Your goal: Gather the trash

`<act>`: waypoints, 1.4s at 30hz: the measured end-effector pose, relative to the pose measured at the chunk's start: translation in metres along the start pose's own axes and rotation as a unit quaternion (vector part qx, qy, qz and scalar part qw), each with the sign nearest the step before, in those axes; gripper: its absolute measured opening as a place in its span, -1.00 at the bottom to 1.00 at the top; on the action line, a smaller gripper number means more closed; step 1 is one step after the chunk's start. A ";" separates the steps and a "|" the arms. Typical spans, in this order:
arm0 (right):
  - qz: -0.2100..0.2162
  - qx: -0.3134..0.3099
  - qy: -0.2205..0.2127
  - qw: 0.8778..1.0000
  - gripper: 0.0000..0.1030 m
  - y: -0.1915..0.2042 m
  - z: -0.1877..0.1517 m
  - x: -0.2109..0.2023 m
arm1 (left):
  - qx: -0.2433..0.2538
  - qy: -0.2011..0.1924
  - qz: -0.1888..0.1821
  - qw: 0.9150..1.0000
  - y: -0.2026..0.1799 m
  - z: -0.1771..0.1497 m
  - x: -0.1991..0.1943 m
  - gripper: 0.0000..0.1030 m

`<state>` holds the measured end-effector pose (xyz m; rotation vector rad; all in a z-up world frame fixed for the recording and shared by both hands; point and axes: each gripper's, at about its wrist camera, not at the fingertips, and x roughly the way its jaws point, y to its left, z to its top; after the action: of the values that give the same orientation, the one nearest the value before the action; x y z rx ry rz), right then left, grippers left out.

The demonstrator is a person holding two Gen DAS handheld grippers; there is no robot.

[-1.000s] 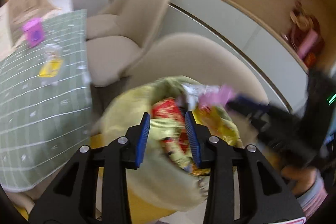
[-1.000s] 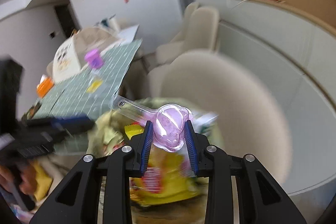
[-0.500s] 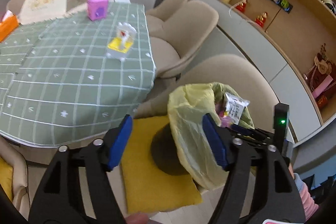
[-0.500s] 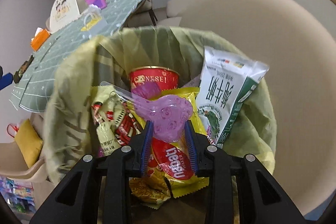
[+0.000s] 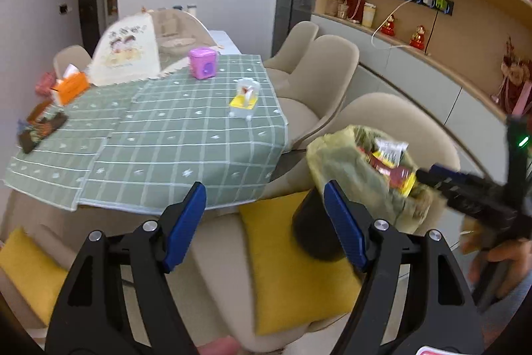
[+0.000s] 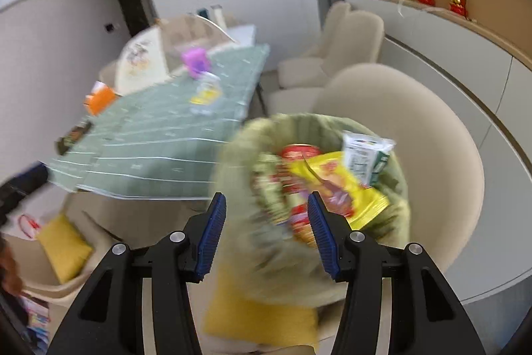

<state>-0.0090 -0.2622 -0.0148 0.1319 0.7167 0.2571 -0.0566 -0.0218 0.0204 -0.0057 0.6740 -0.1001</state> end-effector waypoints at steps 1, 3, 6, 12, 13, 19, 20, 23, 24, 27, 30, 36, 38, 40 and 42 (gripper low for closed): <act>0.007 -0.002 -0.008 1.000 -0.06 0.012 -0.005 -0.013 | 0.007 -0.006 0.010 1.000 -0.002 -0.007 -0.010 0.35; 0.016 -0.006 -0.017 1.000 -0.06 0.031 -0.013 -0.029 | 0.008 -0.016 0.025 1.000 -0.003 -0.020 -0.025 0.35; 0.020 -0.024 -0.032 0.999 -0.06 0.060 -0.032 -0.056 | -0.007 -0.022 0.027 0.999 -0.002 -0.034 -0.043 0.35; 0.026 -0.040 -0.037 0.998 -0.06 0.090 -0.068 -0.083 | -0.003 -0.033 0.058 0.998 -0.004 -0.058 -0.073 0.35; 0.021 -0.047 -0.039 0.998 -0.06 0.095 -0.073 -0.087 | -0.002 -0.034 0.059 0.998 -0.005 -0.062 -0.078 0.35; 0.002 -0.074 -0.052 0.996 -0.06 0.114 -0.088 -0.103 | -0.009 -0.039 0.064 0.997 -0.005 -0.079 -0.098 0.35; 0.001 -0.074 -0.054 0.996 -0.06 0.115 -0.090 -0.105 | -0.009 -0.041 0.067 0.997 -0.004 -0.080 -0.101 0.35; 0.002 -0.069 -0.059 0.996 -0.06 0.116 -0.093 -0.110 | -0.009 -0.049 0.072 0.996 -0.003 -0.084 -0.110 0.35; 0.003 -0.068 -0.060 0.996 -0.06 0.117 -0.094 -0.111 | -0.009 -0.050 0.073 0.996 -0.003 -0.084 -0.113 0.35; 0.005 -0.067 -0.063 0.996 -0.06 0.120 -0.096 -0.115 | -0.013 -0.049 0.073 0.996 0.000 -0.086 -0.117 0.35; 0.001 -0.067 -0.069 0.995 -0.06 0.121 -0.097 -0.118 | -0.014 -0.051 0.075 0.996 0.000 -0.087 -0.122 0.35; 0.003 -0.067 -0.068 0.995 -0.06 0.122 -0.097 -0.120 | -0.014 -0.051 0.073 0.996 -0.001 -0.087 -0.125 0.35; 0.003 -0.069 -0.068 0.995 -0.06 0.122 -0.097 -0.121 | -0.015 -0.051 0.072 0.996 -0.001 -0.087 -0.125 0.35; 0.003 -0.068 -0.068 0.995 -0.06 0.123 -0.097 -0.121 | -0.015 -0.051 0.071 0.996 -0.002 -0.087 -0.126 0.35; 0.003 -0.068 -0.068 0.995 -0.06 0.122 -0.097 -0.121 | -0.013 -0.051 0.071 0.996 -0.003 -0.087 -0.126 0.35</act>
<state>-0.1837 -0.1751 0.0147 0.0216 0.5610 0.3000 -0.2092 -0.0105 0.0306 0.0121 0.5718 0.0453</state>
